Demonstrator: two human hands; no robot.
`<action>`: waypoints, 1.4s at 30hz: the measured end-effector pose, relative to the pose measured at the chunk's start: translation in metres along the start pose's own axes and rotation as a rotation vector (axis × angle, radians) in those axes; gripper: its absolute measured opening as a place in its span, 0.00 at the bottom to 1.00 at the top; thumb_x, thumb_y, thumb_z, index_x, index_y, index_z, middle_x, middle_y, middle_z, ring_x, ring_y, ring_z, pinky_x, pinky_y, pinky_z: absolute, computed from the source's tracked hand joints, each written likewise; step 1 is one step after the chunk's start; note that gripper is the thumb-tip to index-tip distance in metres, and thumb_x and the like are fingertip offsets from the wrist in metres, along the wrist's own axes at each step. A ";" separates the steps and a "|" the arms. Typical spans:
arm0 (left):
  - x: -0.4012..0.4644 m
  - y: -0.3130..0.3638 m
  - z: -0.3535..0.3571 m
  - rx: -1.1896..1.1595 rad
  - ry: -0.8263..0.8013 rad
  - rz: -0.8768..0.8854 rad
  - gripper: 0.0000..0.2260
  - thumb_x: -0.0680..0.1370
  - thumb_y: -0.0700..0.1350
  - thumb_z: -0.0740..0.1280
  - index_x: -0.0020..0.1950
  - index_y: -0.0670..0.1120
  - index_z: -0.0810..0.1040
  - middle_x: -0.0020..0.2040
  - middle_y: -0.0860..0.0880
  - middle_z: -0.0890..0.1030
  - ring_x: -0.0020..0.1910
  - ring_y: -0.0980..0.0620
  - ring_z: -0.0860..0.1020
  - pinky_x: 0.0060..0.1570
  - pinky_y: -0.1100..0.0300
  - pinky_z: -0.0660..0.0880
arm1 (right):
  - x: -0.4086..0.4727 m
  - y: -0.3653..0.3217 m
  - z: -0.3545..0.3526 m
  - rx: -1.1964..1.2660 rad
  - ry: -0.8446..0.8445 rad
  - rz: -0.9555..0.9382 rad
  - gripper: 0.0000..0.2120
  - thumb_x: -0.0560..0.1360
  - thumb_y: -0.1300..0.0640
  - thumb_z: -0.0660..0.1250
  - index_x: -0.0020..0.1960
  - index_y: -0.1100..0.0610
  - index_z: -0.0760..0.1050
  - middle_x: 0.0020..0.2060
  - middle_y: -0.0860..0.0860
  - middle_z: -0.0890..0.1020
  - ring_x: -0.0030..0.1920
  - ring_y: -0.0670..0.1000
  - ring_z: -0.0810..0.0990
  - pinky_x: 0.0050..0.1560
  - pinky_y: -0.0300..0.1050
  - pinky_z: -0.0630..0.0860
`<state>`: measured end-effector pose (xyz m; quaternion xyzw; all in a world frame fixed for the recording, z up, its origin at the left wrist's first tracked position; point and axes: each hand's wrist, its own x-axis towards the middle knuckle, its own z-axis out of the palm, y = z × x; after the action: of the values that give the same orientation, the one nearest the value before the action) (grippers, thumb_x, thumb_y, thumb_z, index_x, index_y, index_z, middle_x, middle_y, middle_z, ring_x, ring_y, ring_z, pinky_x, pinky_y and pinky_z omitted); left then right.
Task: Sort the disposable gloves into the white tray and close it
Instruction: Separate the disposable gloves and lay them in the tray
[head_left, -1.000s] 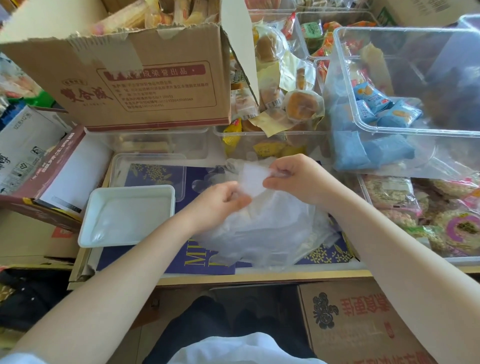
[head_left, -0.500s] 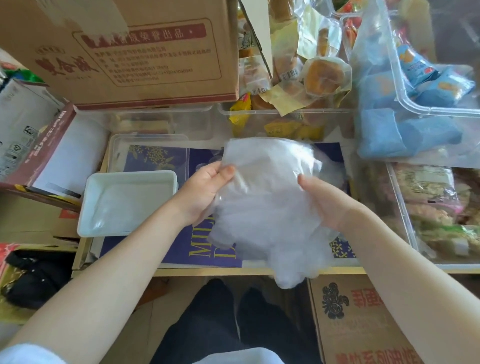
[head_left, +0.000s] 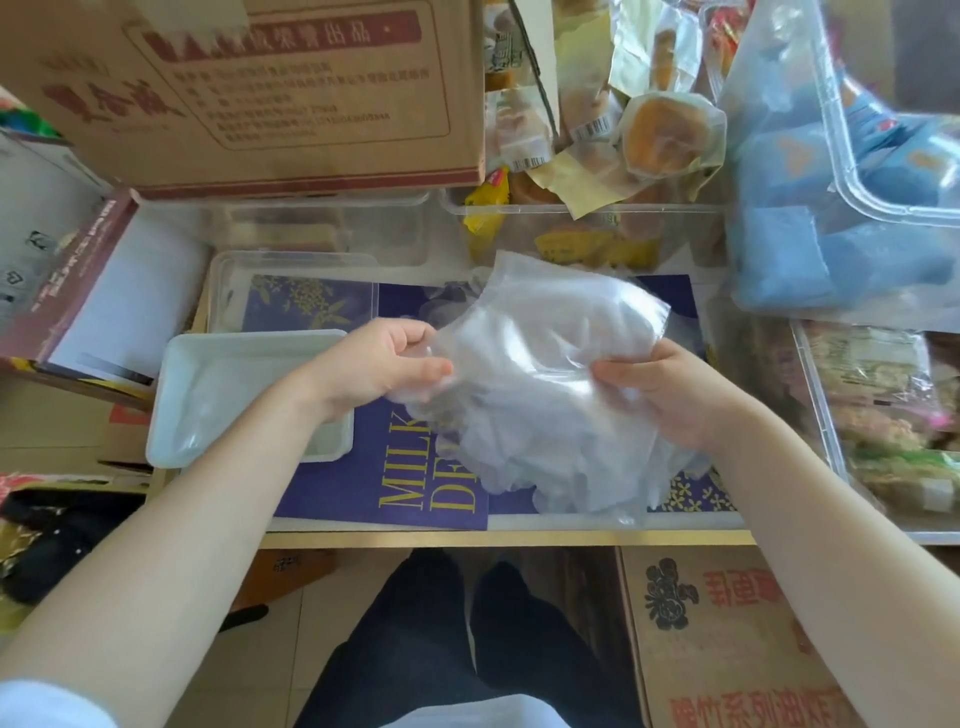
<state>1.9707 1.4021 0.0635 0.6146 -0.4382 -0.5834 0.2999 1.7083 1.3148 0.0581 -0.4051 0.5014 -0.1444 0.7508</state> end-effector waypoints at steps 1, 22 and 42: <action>0.002 0.000 -0.001 -0.024 0.091 0.043 0.03 0.75 0.39 0.68 0.41 0.45 0.77 0.33 0.54 0.80 0.32 0.60 0.77 0.36 0.68 0.74 | 0.000 0.000 0.002 0.015 0.000 -0.020 0.10 0.75 0.68 0.64 0.54 0.62 0.78 0.43 0.54 0.83 0.44 0.52 0.82 0.47 0.44 0.80; 0.003 -0.010 0.013 -0.111 0.377 0.167 0.07 0.79 0.41 0.63 0.42 0.48 0.76 0.38 0.54 0.78 0.41 0.57 0.74 0.48 0.59 0.70 | 0.006 0.019 0.069 0.079 -0.006 -0.142 0.05 0.74 0.63 0.67 0.46 0.65 0.78 0.35 0.54 0.82 0.35 0.50 0.82 0.35 0.38 0.78; 0.022 -0.001 -0.045 -0.470 0.412 -0.122 0.11 0.79 0.51 0.63 0.40 0.47 0.75 0.40 0.44 0.80 0.42 0.45 0.78 0.48 0.48 0.74 | 0.002 0.010 0.104 0.179 0.001 -0.509 0.12 0.69 0.64 0.70 0.28 0.55 0.82 0.27 0.46 0.80 0.27 0.42 0.77 0.29 0.31 0.72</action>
<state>2.0133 1.3772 0.0589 0.6588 -0.1838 -0.5490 0.4804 1.7979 1.3677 0.0669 -0.4500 0.3691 -0.3724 0.7229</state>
